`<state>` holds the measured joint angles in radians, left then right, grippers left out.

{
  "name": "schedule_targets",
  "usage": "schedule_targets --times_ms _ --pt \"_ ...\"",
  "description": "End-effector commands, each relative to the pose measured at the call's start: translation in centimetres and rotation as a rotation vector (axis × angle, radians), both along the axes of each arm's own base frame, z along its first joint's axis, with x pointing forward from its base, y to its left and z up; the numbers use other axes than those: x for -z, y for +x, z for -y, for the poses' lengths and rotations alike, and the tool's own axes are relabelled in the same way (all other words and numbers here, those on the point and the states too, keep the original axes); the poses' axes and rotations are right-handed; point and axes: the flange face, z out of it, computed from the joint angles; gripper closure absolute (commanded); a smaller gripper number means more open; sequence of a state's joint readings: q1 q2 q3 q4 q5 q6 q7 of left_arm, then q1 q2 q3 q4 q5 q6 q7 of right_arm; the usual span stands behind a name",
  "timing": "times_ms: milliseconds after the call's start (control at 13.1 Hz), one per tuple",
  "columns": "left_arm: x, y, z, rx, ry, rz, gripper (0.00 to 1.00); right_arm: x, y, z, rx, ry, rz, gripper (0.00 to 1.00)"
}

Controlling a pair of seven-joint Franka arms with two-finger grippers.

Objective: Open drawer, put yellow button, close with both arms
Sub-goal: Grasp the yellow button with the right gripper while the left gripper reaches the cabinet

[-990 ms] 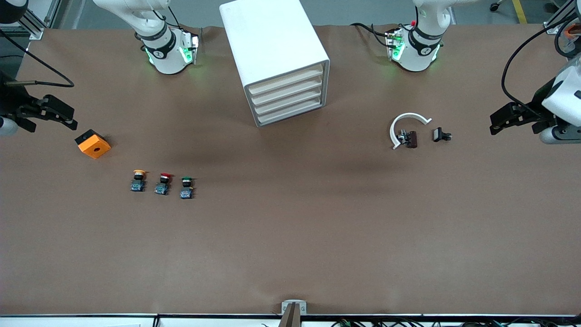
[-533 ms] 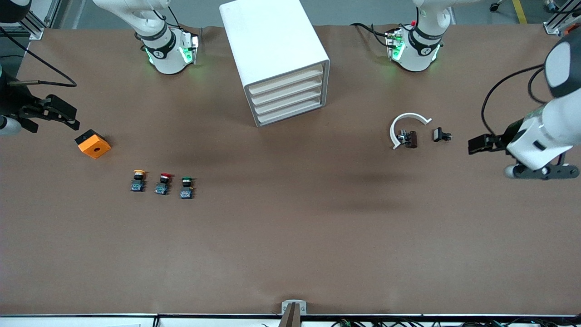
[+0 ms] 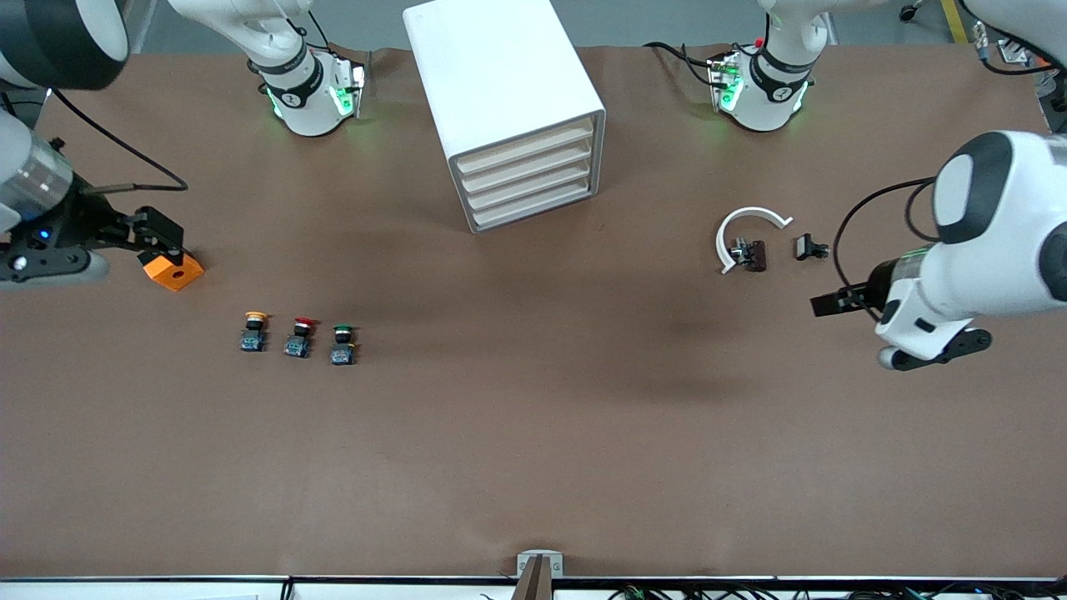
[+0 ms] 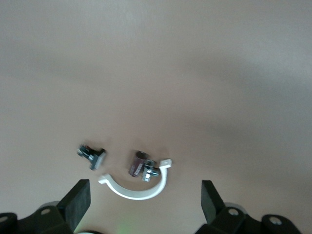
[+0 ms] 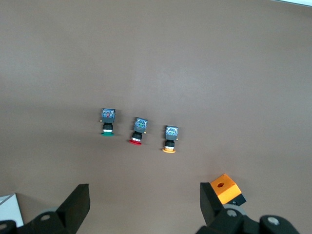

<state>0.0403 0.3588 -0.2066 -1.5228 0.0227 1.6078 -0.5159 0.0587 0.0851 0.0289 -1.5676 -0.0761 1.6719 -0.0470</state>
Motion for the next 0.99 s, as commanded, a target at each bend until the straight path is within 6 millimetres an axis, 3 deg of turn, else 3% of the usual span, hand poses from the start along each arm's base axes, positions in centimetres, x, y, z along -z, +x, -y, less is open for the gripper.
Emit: schedule_targets --times_ms 0,152,305,533,762,914 --pt "2.0 0.3 2.5 -0.141 0.038 -0.043 0.00 0.6 1.0 0.6 0.007 -0.048 0.006 0.00" --pt "3.5 0.4 4.1 -0.264 0.086 -0.067 0.00 1.0 1.3 1.2 0.011 -0.071 0.004 0.00" --pt "5.1 0.0 6.7 -0.365 0.143 -0.103 0.00 3.4 2.1 1.2 0.010 -0.074 -0.038 0.00" --pt "7.2 -2.0 10.8 -0.618 0.295 -0.186 0.00 8.5 3.7 0.9 0.002 -0.078 -0.113 0.00" --pt "9.3 -3.1 13.7 -0.967 0.422 -0.274 0.00 14.7 5.8 1.0 -0.007 -0.070 -0.124 0.00" --pt "10.1 -3.8 15.2 -1.102 0.464 -0.338 0.00 19.1 6.5 2.9 0.010 -0.060 -0.100 0.00"
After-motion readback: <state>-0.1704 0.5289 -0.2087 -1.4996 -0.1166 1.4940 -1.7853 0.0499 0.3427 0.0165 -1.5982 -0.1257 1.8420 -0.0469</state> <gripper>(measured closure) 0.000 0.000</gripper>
